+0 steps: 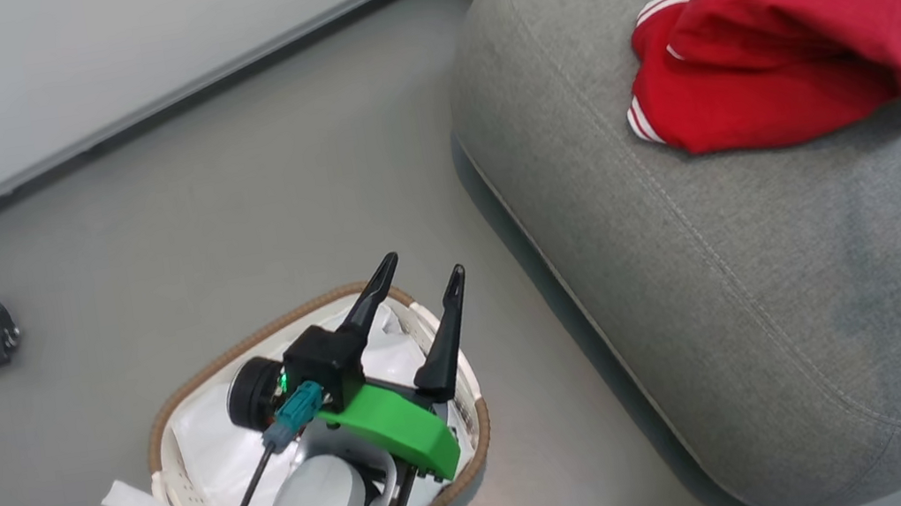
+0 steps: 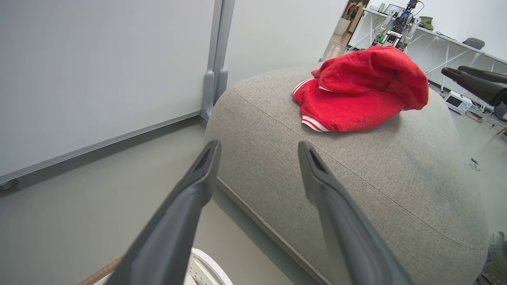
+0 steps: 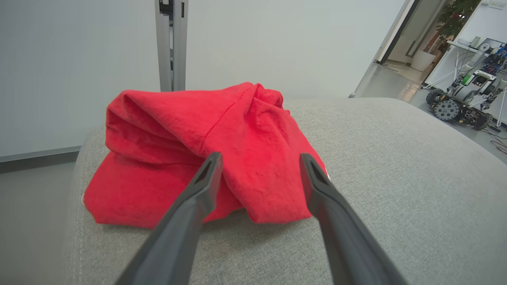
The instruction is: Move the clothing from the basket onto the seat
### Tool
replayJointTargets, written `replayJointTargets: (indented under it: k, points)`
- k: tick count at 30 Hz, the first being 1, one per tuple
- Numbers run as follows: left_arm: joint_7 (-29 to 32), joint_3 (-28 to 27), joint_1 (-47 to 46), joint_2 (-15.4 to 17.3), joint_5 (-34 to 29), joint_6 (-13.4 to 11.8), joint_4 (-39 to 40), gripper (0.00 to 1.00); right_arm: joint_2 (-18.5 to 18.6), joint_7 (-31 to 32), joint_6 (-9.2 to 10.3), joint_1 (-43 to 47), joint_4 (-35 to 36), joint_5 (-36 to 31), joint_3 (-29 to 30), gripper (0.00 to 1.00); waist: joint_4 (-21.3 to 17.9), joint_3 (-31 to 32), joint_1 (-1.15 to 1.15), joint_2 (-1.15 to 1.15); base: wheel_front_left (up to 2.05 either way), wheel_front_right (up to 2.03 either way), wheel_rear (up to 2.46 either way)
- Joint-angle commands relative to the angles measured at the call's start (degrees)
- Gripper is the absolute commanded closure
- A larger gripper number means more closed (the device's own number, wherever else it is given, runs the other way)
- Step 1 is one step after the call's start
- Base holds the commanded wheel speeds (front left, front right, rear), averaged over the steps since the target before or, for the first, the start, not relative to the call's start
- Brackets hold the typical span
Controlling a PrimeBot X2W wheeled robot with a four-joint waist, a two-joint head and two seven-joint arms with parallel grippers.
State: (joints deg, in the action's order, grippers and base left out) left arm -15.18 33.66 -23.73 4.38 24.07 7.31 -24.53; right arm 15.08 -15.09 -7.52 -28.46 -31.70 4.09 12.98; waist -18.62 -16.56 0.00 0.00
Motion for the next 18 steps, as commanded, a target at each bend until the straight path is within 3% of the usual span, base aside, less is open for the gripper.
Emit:
replayJointTargets:
  k: [1,8,18]
  points:
    - [0.1,-0.9,1.6,-0.2,-0.6,0.3,-0.2,0.0,-0.6,-0.1,0.06,2.1,1.6,0.4,-1.0,0.0,0.0,4.6,0.0,0.0,0.0,0.0,0.0]
    - [0.1,-6.2,5.9,-0.7,-1.8,0.1,-1.3,0.0,-3.6,-0.1,0.06,6.2,7.3,3.5,-5.7,0.0,3.9,7.7,0.0,0.0,0.0,0.0,0.0]
    - [0.1,-18.2,10.9,-0.6,-5.4,-2.5,-1.4,0.0,-8.8,-0.1,0.06,9.0,10.0,4.5,-10.5,0.0,11.2,9.2,0.0,0.0,0.0,0.0,0.0]
